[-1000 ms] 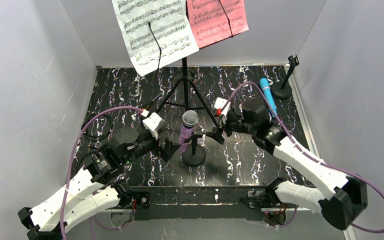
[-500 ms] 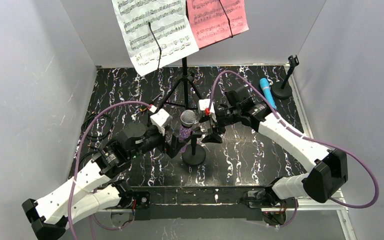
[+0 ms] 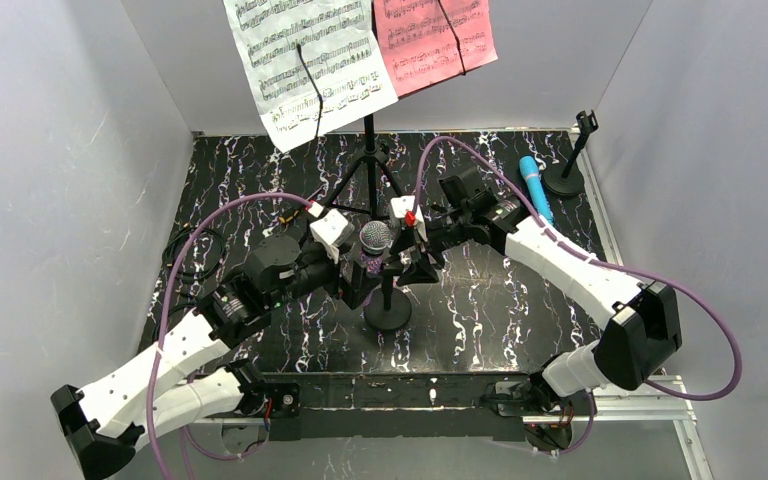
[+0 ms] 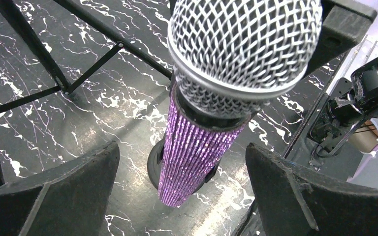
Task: Pack up the instrument practice props
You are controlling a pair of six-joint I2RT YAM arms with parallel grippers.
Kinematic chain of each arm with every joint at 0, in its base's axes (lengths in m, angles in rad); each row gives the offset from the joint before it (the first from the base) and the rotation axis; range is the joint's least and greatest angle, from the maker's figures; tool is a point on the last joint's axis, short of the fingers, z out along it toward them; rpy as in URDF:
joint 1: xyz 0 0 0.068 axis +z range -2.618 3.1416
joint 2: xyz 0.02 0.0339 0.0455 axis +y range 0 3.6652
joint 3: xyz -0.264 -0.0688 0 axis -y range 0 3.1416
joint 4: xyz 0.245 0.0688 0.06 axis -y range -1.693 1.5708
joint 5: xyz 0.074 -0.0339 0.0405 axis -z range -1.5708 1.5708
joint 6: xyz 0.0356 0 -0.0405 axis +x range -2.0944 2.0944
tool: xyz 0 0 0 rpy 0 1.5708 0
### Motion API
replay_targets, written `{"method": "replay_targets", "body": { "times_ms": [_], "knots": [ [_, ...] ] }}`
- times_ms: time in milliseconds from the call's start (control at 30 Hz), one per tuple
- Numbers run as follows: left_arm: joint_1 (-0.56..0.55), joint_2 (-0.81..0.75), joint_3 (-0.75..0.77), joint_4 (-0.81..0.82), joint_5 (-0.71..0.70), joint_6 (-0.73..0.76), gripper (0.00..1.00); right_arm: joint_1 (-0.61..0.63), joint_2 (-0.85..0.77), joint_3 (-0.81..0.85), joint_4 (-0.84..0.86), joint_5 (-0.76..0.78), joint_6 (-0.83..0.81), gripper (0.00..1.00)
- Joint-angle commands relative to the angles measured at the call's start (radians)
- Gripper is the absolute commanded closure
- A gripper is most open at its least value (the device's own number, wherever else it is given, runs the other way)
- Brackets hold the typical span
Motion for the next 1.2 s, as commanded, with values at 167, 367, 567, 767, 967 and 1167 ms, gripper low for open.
{"method": "replay_targets", "body": {
  "times_ms": [167, 367, 567, 767, 967, 1167],
  "knots": [
    [0.005, 0.026, 0.027, 0.074, 0.035, 0.025, 0.02, 0.02, 0.031, 0.045, 0.048, -0.054, 0.022, 0.27],
    [0.004, 0.04, 0.001, 0.157, 0.044, 0.035, 0.02, 0.028, 0.046, 0.04, 0.051, -0.05, 0.027, 0.31],
    [0.004, 0.076, -0.002, 0.22, 0.064, 0.051, 0.02, 0.03, 0.051, 0.031, 0.068, -0.039, 0.034, 0.34],
    [0.004, 0.095, -0.016, 0.235, 0.075, 0.069, 0.04, 0.033, 0.057, 0.029, 0.079, -0.044, 0.045, 0.36],
    [0.004, 0.09, -0.025, 0.245, 0.085, 0.08, 0.17, 0.035, 0.062, 0.022, 0.093, -0.043, 0.054, 0.39],
    [0.005, 0.085, -0.019, 0.235, 0.094, 0.094, 0.47, 0.041, 0.073, 0.017, 0.091, -0.02, 0.057, 0.44]
  ]
}}
